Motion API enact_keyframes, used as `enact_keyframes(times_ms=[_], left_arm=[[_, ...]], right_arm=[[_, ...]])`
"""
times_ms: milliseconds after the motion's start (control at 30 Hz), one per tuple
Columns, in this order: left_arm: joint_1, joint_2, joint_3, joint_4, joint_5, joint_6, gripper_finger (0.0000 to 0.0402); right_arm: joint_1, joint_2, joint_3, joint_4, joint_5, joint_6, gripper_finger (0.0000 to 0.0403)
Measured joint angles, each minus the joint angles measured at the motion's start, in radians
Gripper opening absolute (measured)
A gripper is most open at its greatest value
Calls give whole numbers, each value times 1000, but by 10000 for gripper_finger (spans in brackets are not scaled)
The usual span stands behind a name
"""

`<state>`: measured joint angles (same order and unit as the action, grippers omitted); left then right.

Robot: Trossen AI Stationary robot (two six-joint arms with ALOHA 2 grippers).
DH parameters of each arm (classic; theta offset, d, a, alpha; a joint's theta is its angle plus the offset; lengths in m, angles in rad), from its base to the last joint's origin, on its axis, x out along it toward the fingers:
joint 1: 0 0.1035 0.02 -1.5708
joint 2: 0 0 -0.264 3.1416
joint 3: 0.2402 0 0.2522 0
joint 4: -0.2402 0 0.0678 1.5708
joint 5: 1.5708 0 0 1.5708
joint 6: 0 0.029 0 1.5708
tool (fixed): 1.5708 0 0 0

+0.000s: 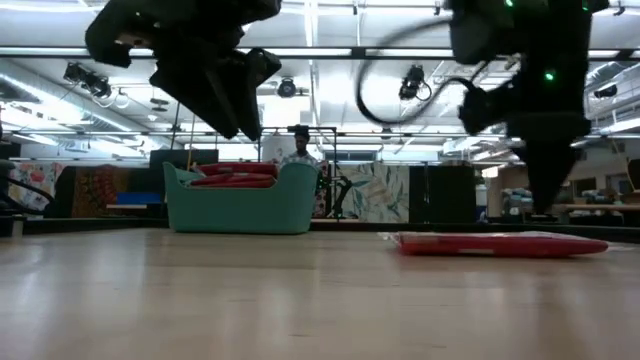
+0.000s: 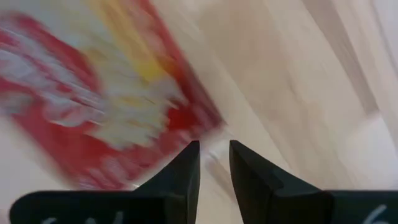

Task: Sort popcorn bags into baskets
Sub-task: Put the red popcorn bag into the green bin

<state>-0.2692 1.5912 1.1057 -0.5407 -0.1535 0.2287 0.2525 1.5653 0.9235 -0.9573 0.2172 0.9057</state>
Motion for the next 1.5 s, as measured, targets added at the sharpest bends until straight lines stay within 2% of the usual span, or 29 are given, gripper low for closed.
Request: enact_keyframes(times_ms=[100,200,367,533,600,767,900,1167,1500], left_arm=[[-5,13,0,-1,-24,-9,161],[-5,14,0,2,-26,-32,176],[-4,13,0,-3,-26,-34,189],[-5,13,0,10,-26,-36,188],[-12,13,0,20,-21,-54,188],[-52,41,0,70,-6,-122,190],[-96,93,0,138,-12,-176,201],[-173,203,-1,282,-195,-245,225],[-177,311,2,492,-236,-269,227]], right_arm=[[2,1,-45,-19,0,49,91],[1,5,-90,34,-19,63,91],[1,7,-128,297,-36,-12,91],[2,7,-129,631,-77,-180,91],[2,7,-115,668,-84,-219,91],[2,6,-92,628,-53,-224,91],[2,6,-91,531,-1,-164,91],[25,6,-90,325,115,-10,91],[54,5,-89,315,141,23,91]])
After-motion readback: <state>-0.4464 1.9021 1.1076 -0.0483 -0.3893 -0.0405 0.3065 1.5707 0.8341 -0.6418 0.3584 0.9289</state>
